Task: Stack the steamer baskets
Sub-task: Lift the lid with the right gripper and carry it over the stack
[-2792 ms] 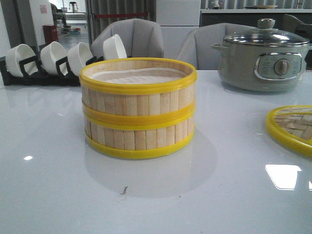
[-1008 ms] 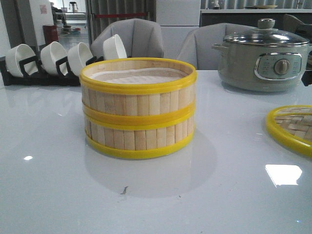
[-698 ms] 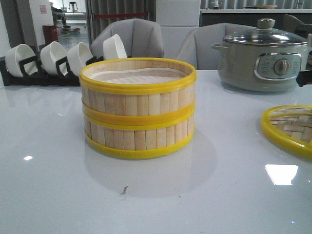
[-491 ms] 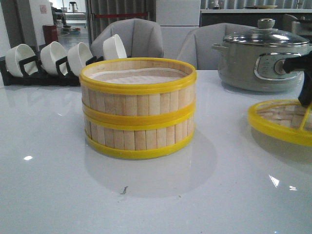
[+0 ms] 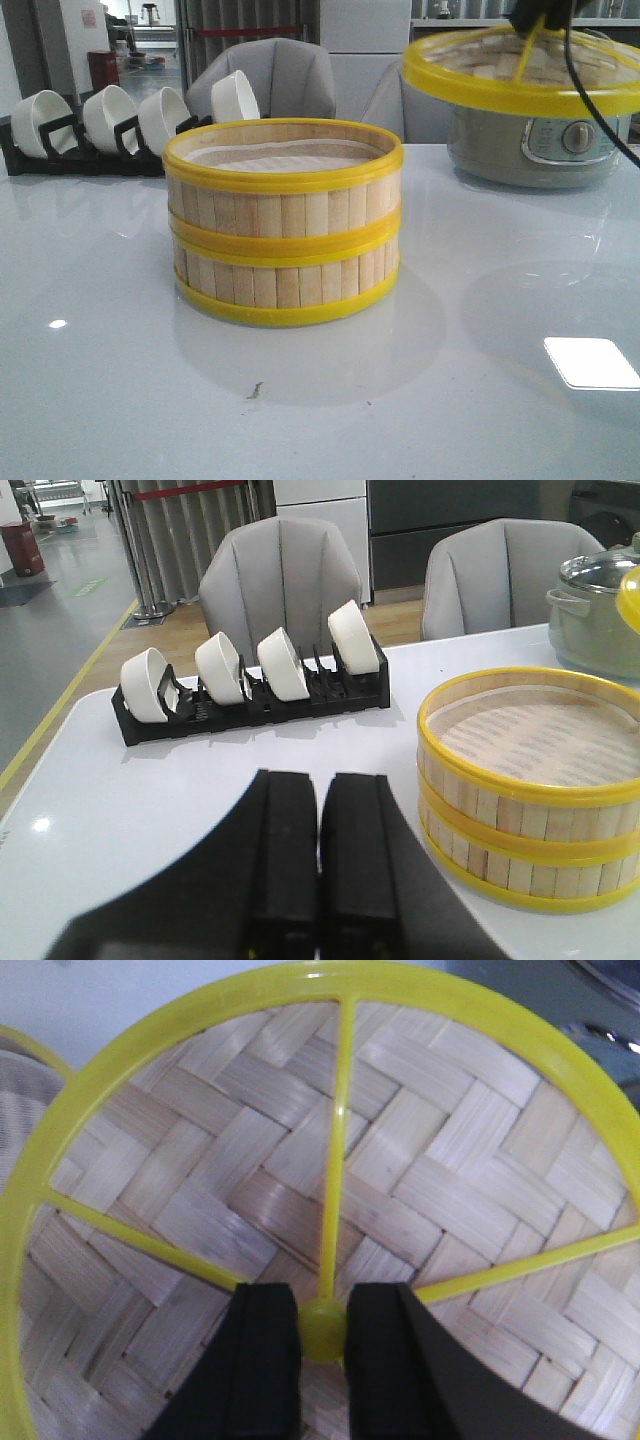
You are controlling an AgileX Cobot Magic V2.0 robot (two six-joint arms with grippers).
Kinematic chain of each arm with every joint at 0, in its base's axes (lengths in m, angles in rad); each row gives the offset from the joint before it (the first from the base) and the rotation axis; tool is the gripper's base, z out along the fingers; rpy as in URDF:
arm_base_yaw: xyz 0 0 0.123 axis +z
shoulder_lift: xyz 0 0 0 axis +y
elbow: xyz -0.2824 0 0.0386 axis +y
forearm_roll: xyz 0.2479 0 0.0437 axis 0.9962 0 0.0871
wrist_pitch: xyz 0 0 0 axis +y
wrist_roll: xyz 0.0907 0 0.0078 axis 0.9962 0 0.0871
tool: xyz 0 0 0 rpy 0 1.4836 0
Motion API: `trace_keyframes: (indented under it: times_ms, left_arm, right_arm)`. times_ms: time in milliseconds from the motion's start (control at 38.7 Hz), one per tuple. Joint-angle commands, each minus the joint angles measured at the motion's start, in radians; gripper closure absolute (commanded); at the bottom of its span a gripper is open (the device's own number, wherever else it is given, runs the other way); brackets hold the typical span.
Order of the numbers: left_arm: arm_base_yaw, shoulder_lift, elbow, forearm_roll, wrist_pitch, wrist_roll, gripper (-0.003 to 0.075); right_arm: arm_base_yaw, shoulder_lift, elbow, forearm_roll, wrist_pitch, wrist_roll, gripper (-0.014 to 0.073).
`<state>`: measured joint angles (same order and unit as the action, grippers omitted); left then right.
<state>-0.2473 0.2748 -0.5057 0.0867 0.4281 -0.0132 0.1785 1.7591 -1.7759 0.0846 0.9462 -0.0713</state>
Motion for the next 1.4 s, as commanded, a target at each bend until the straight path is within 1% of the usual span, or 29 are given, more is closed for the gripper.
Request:
trace_keyframes:
  times_ms: [0, 259, 465, 750, 1370]
  left_arm:
    - [0.0, 0.012, -0.028, 0.001, -0.091, -0.009, 0.0636]
    - [0.0, 0.012, -0.028, 0.001, -0.091, -0.009, 0.0636]
    - [0.0, 0.012, -0.028, 0.001, -0.091, -0.009, 0.0636]
    - [0.0, 0.012, -0.028, 0.001, -0.091, -0.009, 0.0636]
    - [0.0, 0.012, -0.028, 0.001, -0.091, -0.009, 0.0636]
  right_arm:
    - [0.076, -0.046, -0.095, 0.0, -0.028, 0.0, 0.0539]
    - [0.253, 0.032, -0.176, 0.02, -0.034, 0.0, 0.0539]
    - [0.318, 0.126, -0.227, 0.049, -0.049, 0.0, 0.0539]
    - [0.341, 0.235, -0.344, 0.049, -0.034, 0.0, 0.0539]
    - [0.341, 0.269, -0.345, 0.049, -0.031, -0.001, 0.0539]
